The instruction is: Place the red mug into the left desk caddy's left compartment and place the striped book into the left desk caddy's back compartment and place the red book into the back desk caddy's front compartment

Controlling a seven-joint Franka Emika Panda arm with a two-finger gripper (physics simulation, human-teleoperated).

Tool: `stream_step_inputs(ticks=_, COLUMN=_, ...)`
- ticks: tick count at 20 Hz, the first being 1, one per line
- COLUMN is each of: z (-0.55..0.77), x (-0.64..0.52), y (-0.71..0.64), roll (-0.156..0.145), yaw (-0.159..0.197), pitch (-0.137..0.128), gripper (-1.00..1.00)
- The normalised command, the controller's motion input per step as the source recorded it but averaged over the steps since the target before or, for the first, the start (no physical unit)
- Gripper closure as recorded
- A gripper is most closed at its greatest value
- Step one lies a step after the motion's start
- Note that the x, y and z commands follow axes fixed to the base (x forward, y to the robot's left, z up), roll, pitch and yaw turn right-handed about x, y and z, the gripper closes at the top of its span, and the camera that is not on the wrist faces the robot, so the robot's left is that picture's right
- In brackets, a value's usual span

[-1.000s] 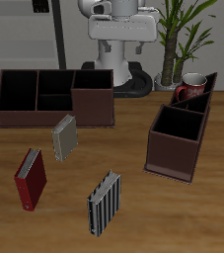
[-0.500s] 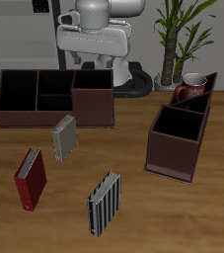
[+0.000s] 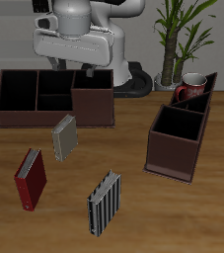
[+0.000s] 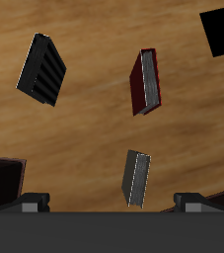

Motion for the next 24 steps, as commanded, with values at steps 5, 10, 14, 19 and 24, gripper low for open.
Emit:
stream_step_inputs(ticks=5, z=0.09, x=0.35, y=-0.08, roll=-0.006, yaw=0.001, pitch=-0.007, gripper=-1.0)
stream_step_inputs(ticks=10, z=0.03, x=0.4, y=0.22, roll=-0.033, yaw=0.017, pitch=-0.012, gripper=-1.0)
stream_step_inputs(ticks=14, z=-0.04, x=0.36, y=0.21, roll=0.017, yaw=0.064, pitch=0.0, gripper=-1.0)
stream_step_inputs(ticks=19, z=0.06, x=0.31, y=-0.27, roll=0.026, yaw=-0.007, pitch=0.021, gripper=-1.0)
stream_step_inputs(ticks=24, z=0.0, x=0.25, y=-0.43, roll=0.048, yaw=0.024, pitch=-0.004, gripper=-1.0)
